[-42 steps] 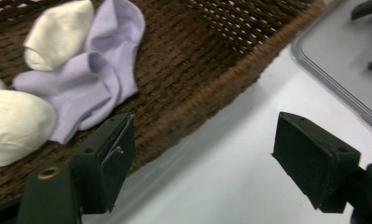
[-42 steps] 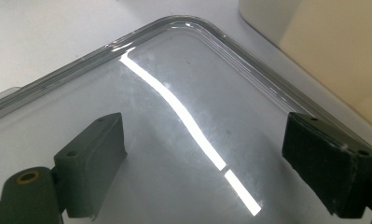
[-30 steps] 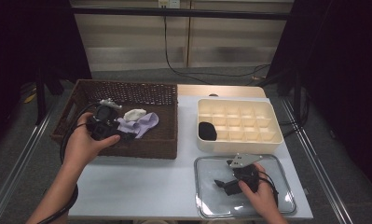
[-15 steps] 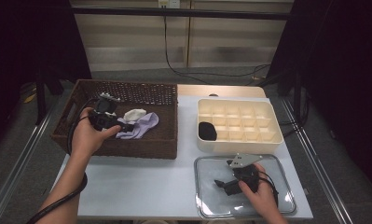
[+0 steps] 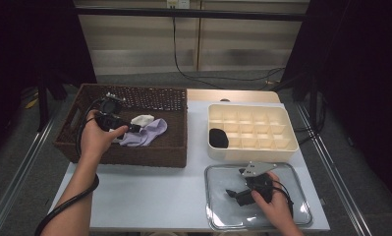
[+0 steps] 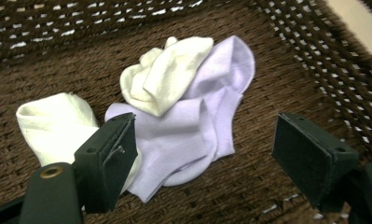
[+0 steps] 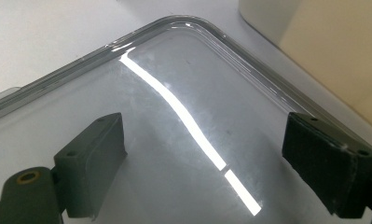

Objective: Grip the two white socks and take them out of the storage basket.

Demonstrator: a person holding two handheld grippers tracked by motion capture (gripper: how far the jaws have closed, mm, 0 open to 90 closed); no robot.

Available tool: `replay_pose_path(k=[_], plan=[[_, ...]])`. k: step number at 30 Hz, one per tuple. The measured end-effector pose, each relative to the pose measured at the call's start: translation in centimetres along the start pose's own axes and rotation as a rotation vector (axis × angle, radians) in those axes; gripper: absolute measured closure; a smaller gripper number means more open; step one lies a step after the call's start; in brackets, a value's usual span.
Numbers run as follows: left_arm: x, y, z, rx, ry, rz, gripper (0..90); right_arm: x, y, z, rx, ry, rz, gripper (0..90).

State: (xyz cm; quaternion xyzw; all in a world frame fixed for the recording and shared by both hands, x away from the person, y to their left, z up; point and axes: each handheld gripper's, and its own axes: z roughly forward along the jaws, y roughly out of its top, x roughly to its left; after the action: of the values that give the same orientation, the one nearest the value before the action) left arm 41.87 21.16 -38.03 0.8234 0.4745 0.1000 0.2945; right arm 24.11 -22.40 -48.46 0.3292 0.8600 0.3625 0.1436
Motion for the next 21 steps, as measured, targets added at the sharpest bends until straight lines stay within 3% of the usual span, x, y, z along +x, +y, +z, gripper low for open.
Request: replay_pose_path(k=[5,21], plan=[[0.5,0.2,0.6,-0.013,0.003,-0.034,21.6,0.0,0.0,0.0,0.0,0.0,0.0,12.5],[1.9,1.9,1.6,-0.002,0.008,-0.072,21.6,0.0,0.0,0.0,-0.001,0.0,0.0,12.5]])
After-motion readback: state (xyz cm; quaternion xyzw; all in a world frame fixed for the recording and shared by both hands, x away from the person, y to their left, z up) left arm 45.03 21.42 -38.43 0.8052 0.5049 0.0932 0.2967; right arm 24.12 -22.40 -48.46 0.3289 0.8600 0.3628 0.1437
